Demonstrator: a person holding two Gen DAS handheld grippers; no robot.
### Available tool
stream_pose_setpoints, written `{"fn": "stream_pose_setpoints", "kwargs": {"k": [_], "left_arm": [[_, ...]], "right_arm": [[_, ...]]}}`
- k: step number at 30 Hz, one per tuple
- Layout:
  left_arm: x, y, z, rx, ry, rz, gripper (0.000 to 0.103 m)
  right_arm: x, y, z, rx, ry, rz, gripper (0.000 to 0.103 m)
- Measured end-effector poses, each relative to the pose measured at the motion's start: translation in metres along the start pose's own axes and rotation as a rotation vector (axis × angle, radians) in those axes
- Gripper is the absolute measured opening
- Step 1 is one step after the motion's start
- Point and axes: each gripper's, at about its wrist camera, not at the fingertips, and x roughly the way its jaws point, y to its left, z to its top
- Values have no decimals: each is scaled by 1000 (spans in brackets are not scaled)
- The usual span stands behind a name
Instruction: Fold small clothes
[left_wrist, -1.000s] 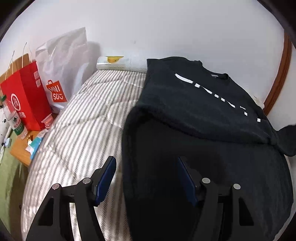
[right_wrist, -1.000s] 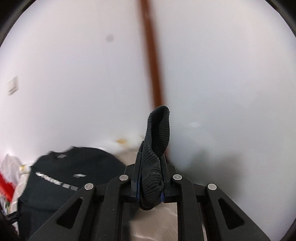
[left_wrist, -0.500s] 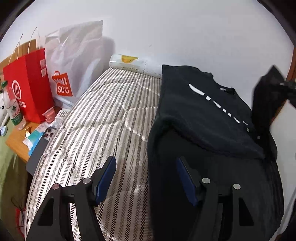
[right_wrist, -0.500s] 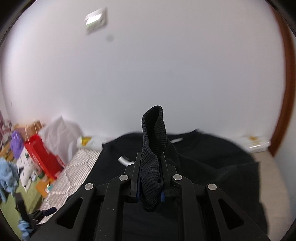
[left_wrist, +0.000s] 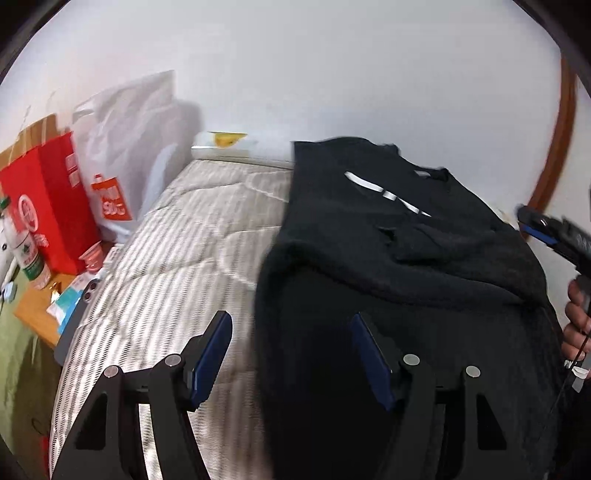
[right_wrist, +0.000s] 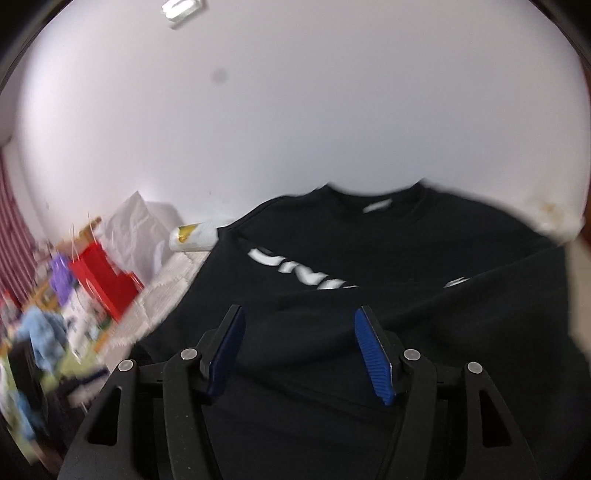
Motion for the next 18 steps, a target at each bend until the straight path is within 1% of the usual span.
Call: {"fn": "stream_pose_setpoints", "kwargs": {"k": [1, 2, 4, 5, 8, 11, 13, 16, 18], "left_arm": [[-3, -11, 5, 20, -1, -18, 65], [-3, -20, 9, 36, -1, -28, 65], [-3, -41, 20, 75, 7, -51, 65], [-1, -55, 27, 99, 1, -59, 65], [10, -82, 42, 124, -10, -67, 65], [33, -99, 53, 94, 10, -57, 65], [48, -108, 53, 91, 15, -27, 65], [67, -114, 55, 99, 28, -1, 61], [80, -113, 61, 81, 39, -4, 61]], "right_arm": [[-15, -10, -2, -26, -6, -26, 62], [-29, -26, -7, -60, -6, -76, 62], [-45, -51, -13, -90, 5, -148, 62], [-54, -72, -19, -93, 14, -200, 62], [-72, -123, -32, -47, 40, -277, 62], [-79, -169, -41, 44, 67, -285, 62], [-82, -194, -50, 89, 53, -284, 62], [-86, -221, -65, 149, 27, -269, 62], [-84, -232, -71, 157, 58, -276, 62]]}}
